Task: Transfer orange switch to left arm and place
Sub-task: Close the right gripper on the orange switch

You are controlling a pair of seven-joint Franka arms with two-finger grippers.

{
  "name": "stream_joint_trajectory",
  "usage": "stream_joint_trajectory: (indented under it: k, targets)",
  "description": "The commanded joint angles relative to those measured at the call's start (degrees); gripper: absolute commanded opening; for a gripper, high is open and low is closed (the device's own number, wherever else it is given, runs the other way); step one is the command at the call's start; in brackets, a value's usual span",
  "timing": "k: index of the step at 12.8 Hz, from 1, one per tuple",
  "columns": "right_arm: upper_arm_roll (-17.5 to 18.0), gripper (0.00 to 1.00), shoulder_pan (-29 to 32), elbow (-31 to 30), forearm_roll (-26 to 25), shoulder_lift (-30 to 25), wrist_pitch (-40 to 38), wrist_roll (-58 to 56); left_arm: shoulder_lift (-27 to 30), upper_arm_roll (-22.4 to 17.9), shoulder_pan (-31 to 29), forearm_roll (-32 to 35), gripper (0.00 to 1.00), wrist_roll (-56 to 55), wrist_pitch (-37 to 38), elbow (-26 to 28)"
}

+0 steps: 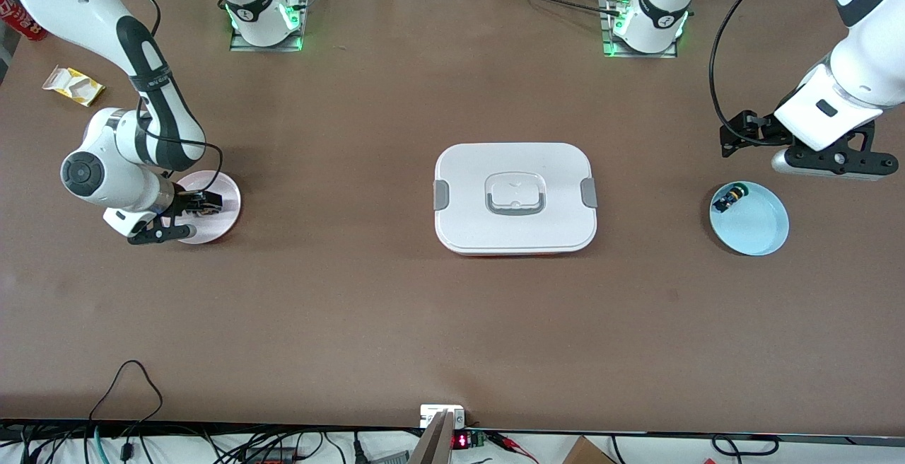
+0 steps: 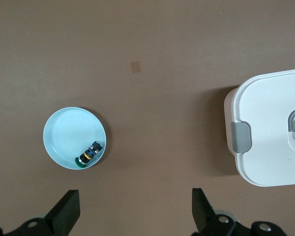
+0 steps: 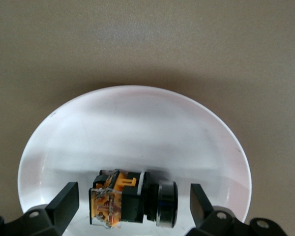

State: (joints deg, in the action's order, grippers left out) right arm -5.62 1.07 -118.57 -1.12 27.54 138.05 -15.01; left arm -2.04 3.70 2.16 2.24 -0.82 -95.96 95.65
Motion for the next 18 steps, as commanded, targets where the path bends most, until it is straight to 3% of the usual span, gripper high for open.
stream_joint_trajectory:
  k: [1, 9, 10, 11, 12, 13, 15, 18]
  targets:
    - [0.2, 1.0, 0.2, -1.0, -0.3, 0.1, 0.8, -0.4, -0.7, -0.4, 0.2, 0.3, 1.0, -0.2, 1.5, -1.9]
    - [0.2, 1.0, 0.4, -2.3, -0.1, 0.0, 0.5, -0.3, -0.8, -0.2, 0.3, 0.4, 1.0, -0.1, 1.5, -2.2]
    - [0.2, 0.89, 0.5, -2.3, -0.1, -0.1, 0.4, -0.4, -0.8, -0.1, 0.3, 0.4, 1.0, -0.2, 1.5, -2.2]
    - [0.2, 0.6, 0.5, -2.3, -0.1, -0.5, -0.1, -0.3, -0.8, -0.1, 0.4, 0.4, 1.0, -0.2, 1.5, -2.2]
    - [0.2, 0.43, 0.5, -2.0, -0.1, -0.7, -0.8, -0.2, -0.8, -0.1, 0.3, 0.4, 1.0, -0.2, 1.5, -2.2]
    - [0.2, 0.33, 0.5, -1.5, 0.0, -0.9, -1.0, -0.8, -0.8, -0.1, 0.3, 0.4, 1.0, -0.2, 1.5, -2.2]
    - [0.3, 0.24, 0.3, -1.1, 0.8, -1.3, -1.9, -0.6, -0.8, -0.2, 0.3, 0.4, 1.0, -0.1, 1.5, -2.2]
    - [0.6, 0.23, 0.0, -0.3, 0.6, -3.8, -2.6, -1.2, -0.9, -0.2, 0.2, 0.4, 1.0, 0.0, 1.5, -2.2]
